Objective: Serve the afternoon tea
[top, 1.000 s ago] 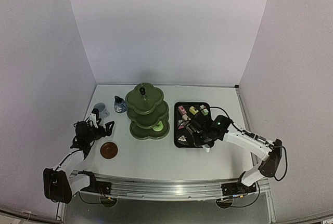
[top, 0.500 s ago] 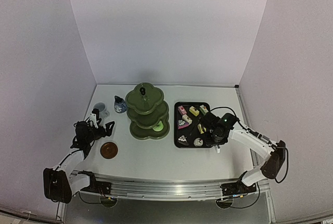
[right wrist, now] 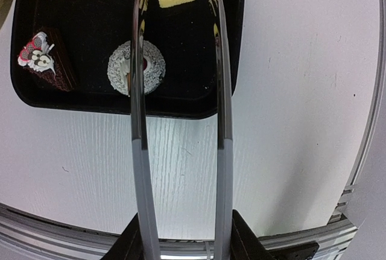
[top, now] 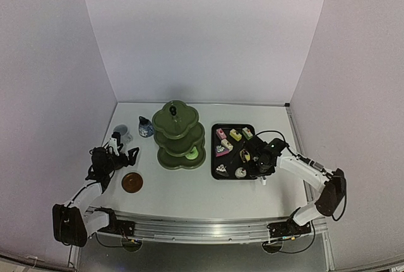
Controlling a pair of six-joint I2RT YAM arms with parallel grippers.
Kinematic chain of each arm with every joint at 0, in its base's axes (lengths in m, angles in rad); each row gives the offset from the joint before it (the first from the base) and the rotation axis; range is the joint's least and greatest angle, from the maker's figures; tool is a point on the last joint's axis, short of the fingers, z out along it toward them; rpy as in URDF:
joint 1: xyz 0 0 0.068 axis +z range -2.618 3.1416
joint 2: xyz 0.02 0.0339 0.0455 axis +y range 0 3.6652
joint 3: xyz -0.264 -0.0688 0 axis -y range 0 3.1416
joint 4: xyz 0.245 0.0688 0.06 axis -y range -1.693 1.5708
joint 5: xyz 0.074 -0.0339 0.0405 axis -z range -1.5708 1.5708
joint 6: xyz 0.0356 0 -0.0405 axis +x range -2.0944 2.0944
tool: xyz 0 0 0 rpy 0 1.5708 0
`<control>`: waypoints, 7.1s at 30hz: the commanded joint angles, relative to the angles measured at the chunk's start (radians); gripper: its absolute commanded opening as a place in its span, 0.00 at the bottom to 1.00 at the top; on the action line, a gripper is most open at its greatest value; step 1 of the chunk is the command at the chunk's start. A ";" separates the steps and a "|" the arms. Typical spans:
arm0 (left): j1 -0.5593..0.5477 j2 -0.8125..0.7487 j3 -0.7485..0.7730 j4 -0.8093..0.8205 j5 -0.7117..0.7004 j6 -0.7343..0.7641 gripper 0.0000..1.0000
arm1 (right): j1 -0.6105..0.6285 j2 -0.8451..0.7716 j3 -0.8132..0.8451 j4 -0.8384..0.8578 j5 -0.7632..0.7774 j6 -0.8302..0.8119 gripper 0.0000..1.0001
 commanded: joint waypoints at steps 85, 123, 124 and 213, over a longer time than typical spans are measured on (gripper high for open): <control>0.013 -0.034 0.017 0.036 -0.021 -0.081 1.00 | 0.339 0.728 0.862 0.151 -0.004 -0.456 0.37; 0.011 -0.021 0.012 0.033 -0.012 -0.082 1.00 | 0.335 0.252 0.433 0.062 -0.030 -0.377 0.36; 0.012 -0.021 0.012 0.035 -0.011 -0.081 1.00 | 0.327 0.242 0.427 0.018 -0.016 -0.364 0.36; 0.015 -0.048 -0.003 0.022 -0.021 -0.061 1.00 | -0.138 0.346 0.426 0.061 -0.116 -0.445 0.35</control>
